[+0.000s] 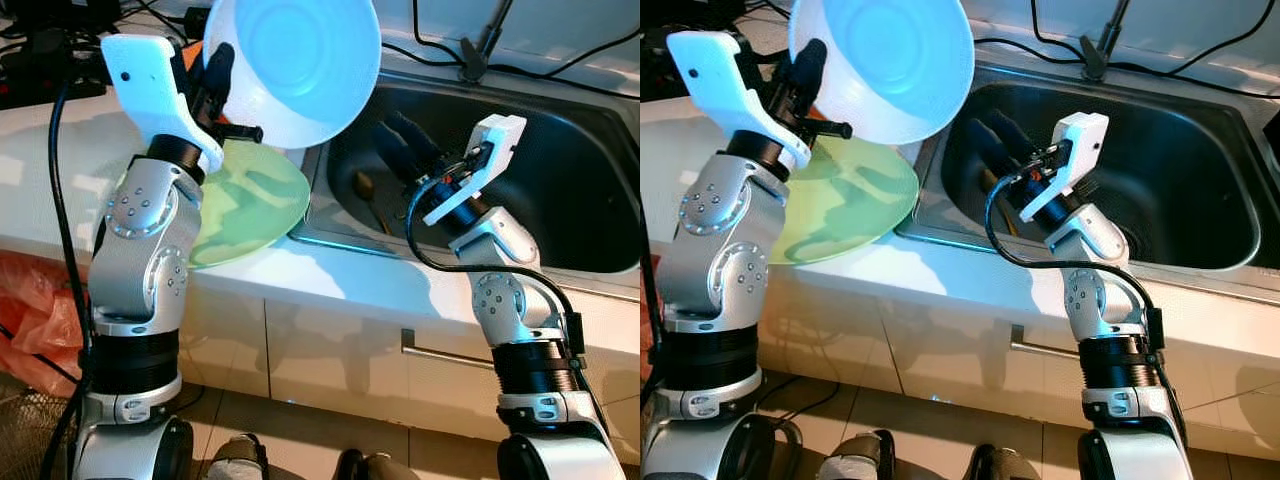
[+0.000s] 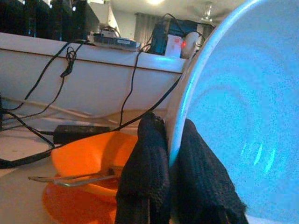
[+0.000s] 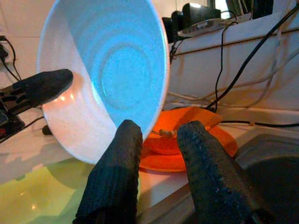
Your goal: Kitchen organization
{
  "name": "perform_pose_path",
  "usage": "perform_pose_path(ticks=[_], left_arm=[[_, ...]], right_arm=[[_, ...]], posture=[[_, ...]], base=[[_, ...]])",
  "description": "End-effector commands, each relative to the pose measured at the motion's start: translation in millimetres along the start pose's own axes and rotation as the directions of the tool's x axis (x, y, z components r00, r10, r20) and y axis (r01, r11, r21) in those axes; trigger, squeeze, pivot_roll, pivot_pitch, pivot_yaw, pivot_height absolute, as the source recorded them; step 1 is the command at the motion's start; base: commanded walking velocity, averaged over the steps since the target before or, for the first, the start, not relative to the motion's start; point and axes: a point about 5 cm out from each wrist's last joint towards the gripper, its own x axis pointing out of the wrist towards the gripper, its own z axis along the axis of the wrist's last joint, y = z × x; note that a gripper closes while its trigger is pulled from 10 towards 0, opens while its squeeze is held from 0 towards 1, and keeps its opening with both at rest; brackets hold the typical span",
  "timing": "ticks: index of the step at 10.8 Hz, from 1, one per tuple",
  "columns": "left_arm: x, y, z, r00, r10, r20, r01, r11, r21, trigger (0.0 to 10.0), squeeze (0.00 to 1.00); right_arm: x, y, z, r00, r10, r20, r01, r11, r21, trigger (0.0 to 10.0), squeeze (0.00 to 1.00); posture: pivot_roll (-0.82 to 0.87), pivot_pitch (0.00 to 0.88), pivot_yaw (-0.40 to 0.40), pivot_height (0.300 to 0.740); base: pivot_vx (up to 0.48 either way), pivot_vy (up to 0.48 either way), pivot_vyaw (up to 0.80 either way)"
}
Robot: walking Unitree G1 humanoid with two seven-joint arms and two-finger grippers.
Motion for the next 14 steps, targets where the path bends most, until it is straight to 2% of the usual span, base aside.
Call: perform_pose_path(ticks=[1, 5, 9, 14], left_arm=[[1.3, -6.6, 5.5, 0.999, -0.035, 0.037, 0.035, 0.999, 0.001, 10.0, 0.00], [0.8, -16.2, 1.6, 0.995, -0.095, 0.025, 0.096, 0.995, -0.018, 10.0, 0.00], [0.1, -16.5, 2.2, 0.994, -0.106, 0.029, 0.107, 0.994, -0.023, 10.0, 0.00], [-4.6, -32.6, -0.9, 0.972, -0.233, 0.006, 0.233, 0.971, -0.052, 10.0, 0.00]], right_arm=[[-1.4, 1.4, 1.2, 1.000, 0.007, 0.004, -0.007, 1.000, 0.011, 10.0, 0.00], [-0.7, 2.6, -1.1, 1.000, -0.001, -0.002, 0.001, 1.000, 0.016, 10.0, 0.00], [0.0, -0.3, -3.8, 0.999, -0.033, -0.009, 0.033, 0.999, 0.010, 10.0, 0.00], [2.9, -4.7, -4.5, 0.996, -0.088, -0.005, 0.088, 0.996, 0.008, 10.0, 0.00]], posture=[[0.13, 0.145, -0.055, 0.740], [0.12, 0.145, -0.054, 0.740], [0.13, 0.143, -0.056, 0.740], [0.13, 0.135, -0.056, 0.740]], base=[[0.000, 0.000, 0.00], [0.000, 0.000, 0.00], [0.000, 0.000, 0.00], [0.000, 0.000, 0.00]])
